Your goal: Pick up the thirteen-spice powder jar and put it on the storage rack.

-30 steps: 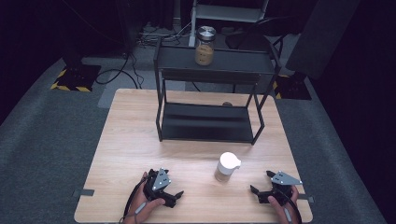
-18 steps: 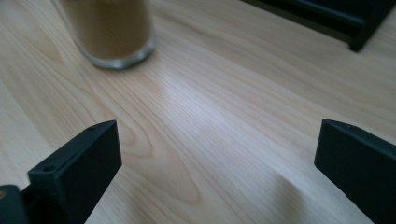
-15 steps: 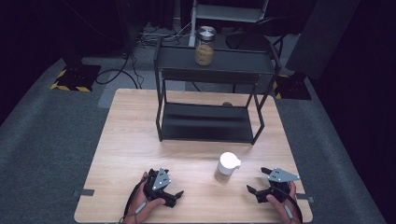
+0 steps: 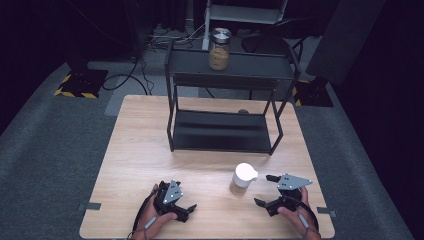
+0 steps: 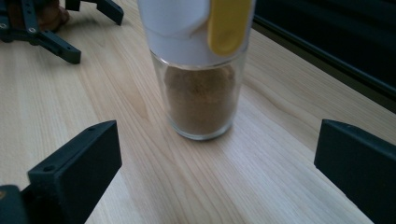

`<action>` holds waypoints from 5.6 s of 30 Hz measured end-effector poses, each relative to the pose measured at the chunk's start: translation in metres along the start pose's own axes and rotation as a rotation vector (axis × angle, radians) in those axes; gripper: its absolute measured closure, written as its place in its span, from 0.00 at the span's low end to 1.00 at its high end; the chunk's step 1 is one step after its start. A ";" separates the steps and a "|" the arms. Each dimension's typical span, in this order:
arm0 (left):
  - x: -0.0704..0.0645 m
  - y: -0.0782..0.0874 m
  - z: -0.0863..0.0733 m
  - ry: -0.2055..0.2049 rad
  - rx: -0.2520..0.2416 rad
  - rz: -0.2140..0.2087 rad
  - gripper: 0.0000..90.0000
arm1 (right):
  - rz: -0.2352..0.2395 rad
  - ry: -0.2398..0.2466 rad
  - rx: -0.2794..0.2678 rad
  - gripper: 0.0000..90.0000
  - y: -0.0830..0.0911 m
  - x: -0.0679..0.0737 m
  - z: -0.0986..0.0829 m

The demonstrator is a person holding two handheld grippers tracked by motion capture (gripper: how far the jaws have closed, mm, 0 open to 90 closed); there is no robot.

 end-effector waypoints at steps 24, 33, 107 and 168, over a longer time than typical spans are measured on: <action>0.000 0.000 0.000 0.001 -0.001 0.002 0.00 | 0.078 -0.037 -0.031 0.00 -0.040 -0.005 0.019; 0.000 0.000 0.000 0.001 -0.001 0.002 0.00 | 0.098 -0.037 -0.055 0.01 -0.058 -0.008 0.024; 0.000 0.000 0.000 0.001 -0.001 0.003 0.00 | -0.199 -0.064 -0.213 0.33 0.046 -0.068 0.182; 0.001 0.000 0.000 0.000 0.000 0.000 0.00 | -0.323 -0.110 -0.264 0.33 0.043 -0.144 0.308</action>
Point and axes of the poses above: each handheld gripper's, and its own axes: y roughly backward along the jaws, z roughly out of its top, x roughly to its left, the point moved 6 cm from there along -y, roughly forward along the jaws, and after that the axes turned 3 degrees about y, right-handed, at the moved point
